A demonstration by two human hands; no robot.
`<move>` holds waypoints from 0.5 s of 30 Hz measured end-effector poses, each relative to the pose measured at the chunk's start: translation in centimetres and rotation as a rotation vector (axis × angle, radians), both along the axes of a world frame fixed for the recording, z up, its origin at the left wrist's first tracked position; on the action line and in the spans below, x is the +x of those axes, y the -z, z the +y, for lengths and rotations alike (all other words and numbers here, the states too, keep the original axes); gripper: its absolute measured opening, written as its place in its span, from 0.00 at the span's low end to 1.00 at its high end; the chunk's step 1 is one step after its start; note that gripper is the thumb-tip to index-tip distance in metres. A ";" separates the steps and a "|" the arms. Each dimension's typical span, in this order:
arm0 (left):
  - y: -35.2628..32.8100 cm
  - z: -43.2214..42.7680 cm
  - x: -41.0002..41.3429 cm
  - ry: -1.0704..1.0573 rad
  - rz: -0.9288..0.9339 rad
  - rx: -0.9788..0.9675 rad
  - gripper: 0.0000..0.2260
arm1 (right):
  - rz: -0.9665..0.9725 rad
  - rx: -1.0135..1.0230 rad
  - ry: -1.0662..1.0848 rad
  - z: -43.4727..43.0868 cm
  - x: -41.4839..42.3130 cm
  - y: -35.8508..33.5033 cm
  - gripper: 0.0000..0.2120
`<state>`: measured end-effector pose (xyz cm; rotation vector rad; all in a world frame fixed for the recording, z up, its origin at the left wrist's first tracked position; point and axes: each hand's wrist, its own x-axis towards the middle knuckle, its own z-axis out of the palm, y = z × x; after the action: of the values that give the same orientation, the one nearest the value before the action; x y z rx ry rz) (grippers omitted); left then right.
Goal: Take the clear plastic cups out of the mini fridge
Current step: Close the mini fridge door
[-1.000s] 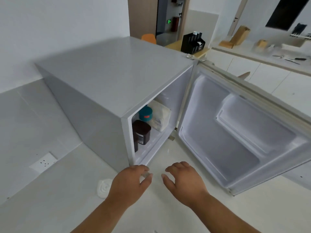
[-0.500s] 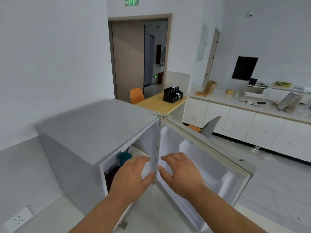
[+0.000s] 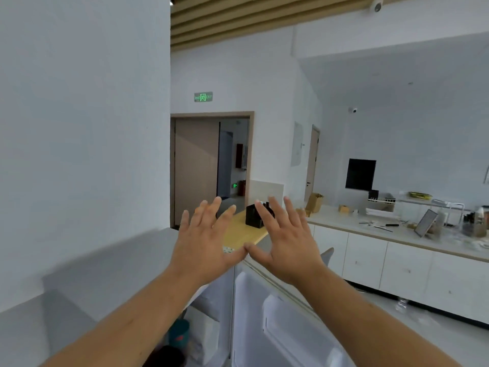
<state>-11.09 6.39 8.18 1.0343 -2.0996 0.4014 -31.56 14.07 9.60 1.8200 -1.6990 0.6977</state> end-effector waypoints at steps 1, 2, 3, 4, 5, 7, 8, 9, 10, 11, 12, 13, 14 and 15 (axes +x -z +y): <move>-1.3 -0.1 -0.1 -0.007 0.007 -0.015 0.43 | 0.014 -0.022 0.018 -0.1 -0.2 -1.2 0.41; -2.6 -0.2 -0.2 -0.014 0.016 -0.027 0.44 | 0.025 -0.043 0.033 -0.2 -0.4 -2.4 0.41; -3.8 -0.3 -0.2 -0.023 0.019 -0.038 0.44 | 0.030 -0.062 0.044 -0.2 -0.6 -3.5 0.41; -4.9 -0.5 -0.2 -0.033 0.016 -0.053 0.44 | 0.031 -0.081 0.051 -0.2 -0.8 -4.5 0.41; -5.8 -0.7 -0.2 -0.040 0.012 -0.073 0.44 | 0.031 -0.096 0.058 -0.2 -0.9 -5.5 0.41; -7.5 -1.2 -0.1 -0.046 0.017 -0.117 0.44 | 0.043 -0.119 0.070 -0.1 -1.0 -7.3 0.42; -8.2 -1.4 -0.2 -0.048 0.027 -0.137 0.43 | 0.051 -0.131 0.074 -0.1 -1.0 -8.1 0.42; -8.8 -1.6 -0.3 -0.053 0.037 -0.156 0.43 | 0.059 -0.143 0.077 -0.1 -1.0 -8.8 0.42; -9.2 -1.8 -0.4 -0.059 0.046 -0.172 0.43 | 0.065 -0.154 0.083 -0.1 -1.0 -9.4 0.42; -9.7 -2.0 -0.6 -0.065 0.054 -0.185 0.43 | 0.071 -0.162 0.090 -0.2 -1.0 -9.9 0.42; -10.0 -2.2 -0.8 -0.069 0.062 -0.196 0.43 | 0.078 -0.168 0.099 -0.2 -0.9 -10.2 0.42; -10.2 -2.3 -1.0 -0.070 0.069 -0.208 0.43 | 0.086 -0.172 0.109 -0.3 -0.9 -10.4 0.41; -10.3 -2.4 -1.1 -0.071 0.075 -0.222 0.42 | 0.095 -0.174 0.118 -0.3 -0.9 -10.5 0.41; -10.4 -2.5 -1.2 -0.070 0.079 -0.236 0.42 | 0.101 -0.174 0.126 -0.4 -0.9 -10.5 0.41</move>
<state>-12.29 3.85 18.53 0.9697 -1.8972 0.6176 -32.43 13.67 20.15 1.5879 -1.6183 0.6679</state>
